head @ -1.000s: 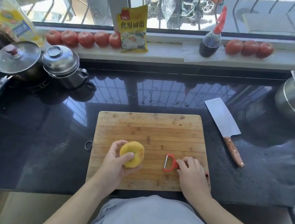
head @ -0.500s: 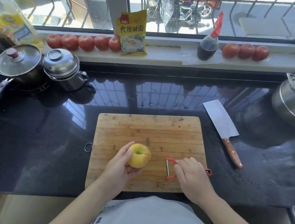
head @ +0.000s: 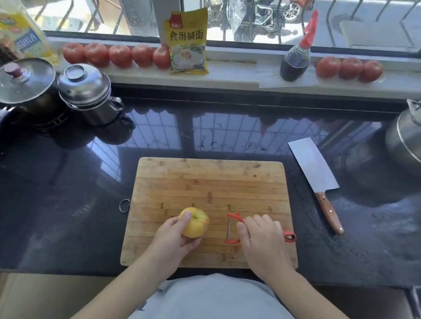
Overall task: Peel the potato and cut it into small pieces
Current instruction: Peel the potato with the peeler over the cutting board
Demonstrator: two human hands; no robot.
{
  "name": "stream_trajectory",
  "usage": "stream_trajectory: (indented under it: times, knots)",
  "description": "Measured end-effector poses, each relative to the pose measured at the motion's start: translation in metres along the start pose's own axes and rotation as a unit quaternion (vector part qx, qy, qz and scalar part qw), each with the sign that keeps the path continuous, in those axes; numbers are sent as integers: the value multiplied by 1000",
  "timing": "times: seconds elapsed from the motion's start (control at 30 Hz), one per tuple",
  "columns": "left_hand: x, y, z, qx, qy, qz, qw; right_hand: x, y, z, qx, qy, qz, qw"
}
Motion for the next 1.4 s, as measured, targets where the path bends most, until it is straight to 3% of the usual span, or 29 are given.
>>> stream_trajectory:
  times: [0.17, 0.4, 0.73, 1.17, 1.4]
  knots:
    - [2, 2, 4, -11, -16, -5, 1000, -14, -5, 4, -29, 47, -50, 997]
    - [6, 4, 18, -32, -32, 26, 999, -55, -18, -5, 53, 117, -163, 978]
    - [11, 7, 23, -82, -3, 61, 995, -70, -22, -1, 51, 128, -156, 978]
    - [8, 2, 21, -15, -62, 76, 995, -70, -23, 9, 70, 158, -195, 965]
    - [10, 1, 10, 20, -32, 42, 998, -38, -48, 18, 18, 215, -172, 961]
Point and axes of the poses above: each hand's wrist, its own y-axis away from the middle knuckle, its own z-axis out of the palm, x = y × z, the point moved 7 cm from there along -y, towards the middle knuckle, and after that the axes turned 13 degrees about -y, right-handed, at the moved point
